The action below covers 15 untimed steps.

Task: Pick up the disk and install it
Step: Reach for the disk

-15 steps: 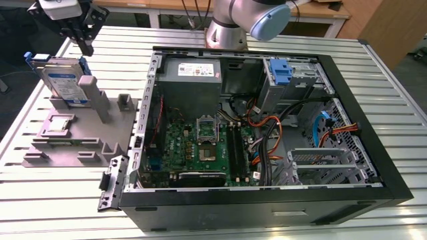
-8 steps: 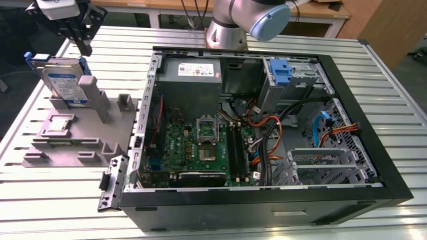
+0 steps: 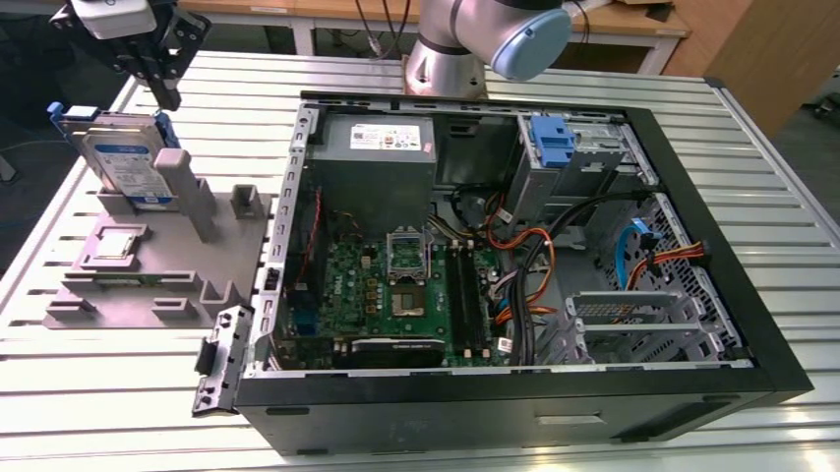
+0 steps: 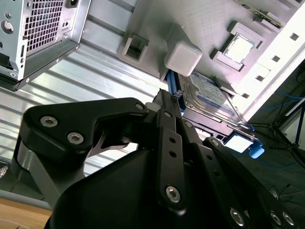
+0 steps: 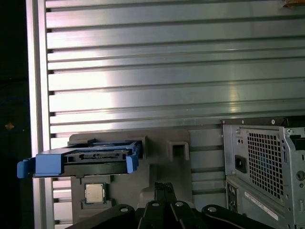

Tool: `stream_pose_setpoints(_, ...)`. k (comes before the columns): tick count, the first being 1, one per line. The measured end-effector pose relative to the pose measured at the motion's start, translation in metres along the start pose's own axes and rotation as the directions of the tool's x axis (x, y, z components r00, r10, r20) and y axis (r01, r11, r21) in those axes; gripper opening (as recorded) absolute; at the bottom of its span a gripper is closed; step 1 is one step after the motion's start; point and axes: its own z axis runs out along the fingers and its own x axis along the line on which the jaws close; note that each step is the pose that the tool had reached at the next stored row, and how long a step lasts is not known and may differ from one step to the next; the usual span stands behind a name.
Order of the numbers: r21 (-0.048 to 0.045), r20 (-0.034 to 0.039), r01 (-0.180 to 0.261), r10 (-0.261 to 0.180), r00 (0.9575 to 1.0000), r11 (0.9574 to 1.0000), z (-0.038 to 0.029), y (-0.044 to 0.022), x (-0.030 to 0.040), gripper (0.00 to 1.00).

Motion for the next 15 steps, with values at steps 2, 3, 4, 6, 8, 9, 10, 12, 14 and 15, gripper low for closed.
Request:
stream_pose_setpoints(2, 0.0000, 0.0000, 0.000, 0.000, 1.0000, 1.0000, 0.0000, 0.0000, 0.0000, 0.10)
stream_pose_setpoints(3, 0.0000, 0.0000, 0.000, 0.000, 1.0000, 1.0000, 0.0000, 0.0000, 0.0000, 0.10)
stream_pose_setpoints(4, 0.0000, 0.0000, 0.000, 0.000, 1.0000, 1.0000, 0.0000, 0.0000, 0.0000, 0.10)
stream_pose_setpoints(6, -0.0002, 0.0003, 0.000, 0.000, 1.0000, 1.0000, 0.0002, 0.0000, 0.0003, 0.10)
stream_pose_setpoints(8, 0.0000, 0.0001, 0.000, 0.000, 1.0000, 1.0000, 0.0002, 0.0001, 0.0020, 0.10)
stream_pose_setpoints(9, 0.0000, 0.0000, 0.000, 0.000, 1.0000, 1.0000, 0.0002, 0.0004, 0.0034, 0.10)
stream_pose_setpoints(10, 0.0000, 0.0000, 0.000, 0.000, 1.0000, 1.0000, 0.0003, 0.0007, 0.0057, 0.10)
stream_pose_setpoints(12, 0.0000, -0.0002, 0.000, 0.000, 1.0000, 1.0000, 0.0005, 0.0015, 0.0114, 0.10)
stream_pose_setpoints(14, 0.0000, -0.0009, 0.000, 0.000, 1.0000, 1.0000, 0.0007, 0.0024, 0.0177, 0.10)
stream_pose_setpoints(15, 0.0001, -0.0019, 0.000, 0.000, 1.0000, 1.0000, 0.0009, 0.0030, 0.0208, 0.10)
